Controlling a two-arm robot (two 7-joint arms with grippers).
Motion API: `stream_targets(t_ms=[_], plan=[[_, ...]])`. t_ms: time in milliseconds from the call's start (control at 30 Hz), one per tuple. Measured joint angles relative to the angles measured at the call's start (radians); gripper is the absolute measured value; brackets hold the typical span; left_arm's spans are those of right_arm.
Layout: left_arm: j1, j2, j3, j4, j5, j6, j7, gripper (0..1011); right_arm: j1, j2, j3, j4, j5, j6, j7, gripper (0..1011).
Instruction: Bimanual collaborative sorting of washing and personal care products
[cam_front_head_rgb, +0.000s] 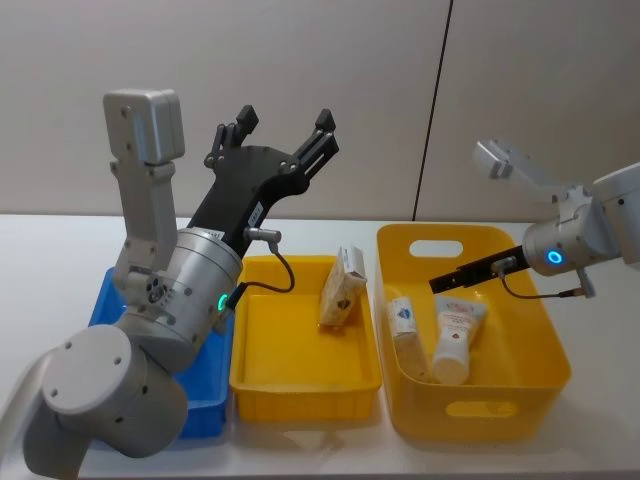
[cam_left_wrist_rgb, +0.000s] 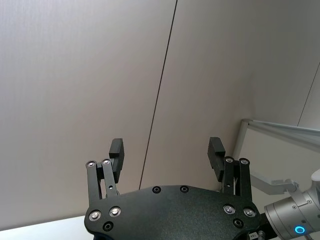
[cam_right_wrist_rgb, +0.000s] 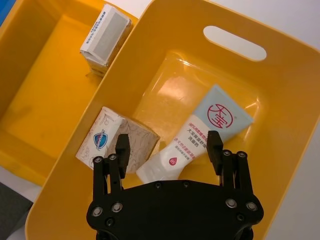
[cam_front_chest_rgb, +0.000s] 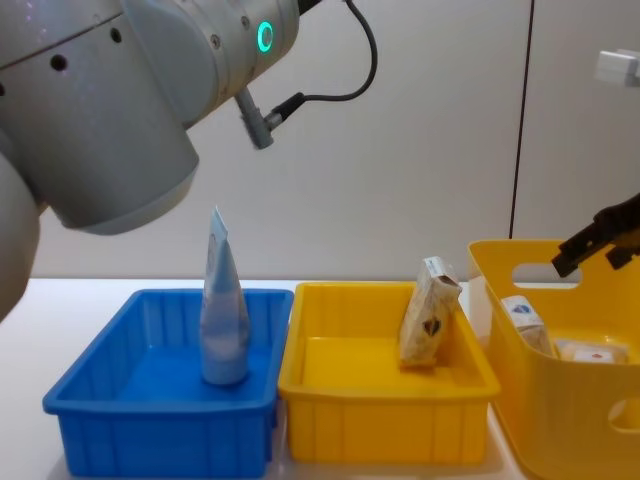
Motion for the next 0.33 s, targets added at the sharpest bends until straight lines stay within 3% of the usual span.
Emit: stream_targets(t_ms=[167,333], plan=[[0.0,0.0,0.0,0.0,0.0,0.0,0.0,1001,0.001,-0.001,0.0,0.004,0.0,-0.001,0.001,1002],[0.0,0.0,0.0,0.0,0.0,0.0,0.0,1001,0.002,-0.002,0.0,0.006,0.001,-0.002,0.001,1002]])
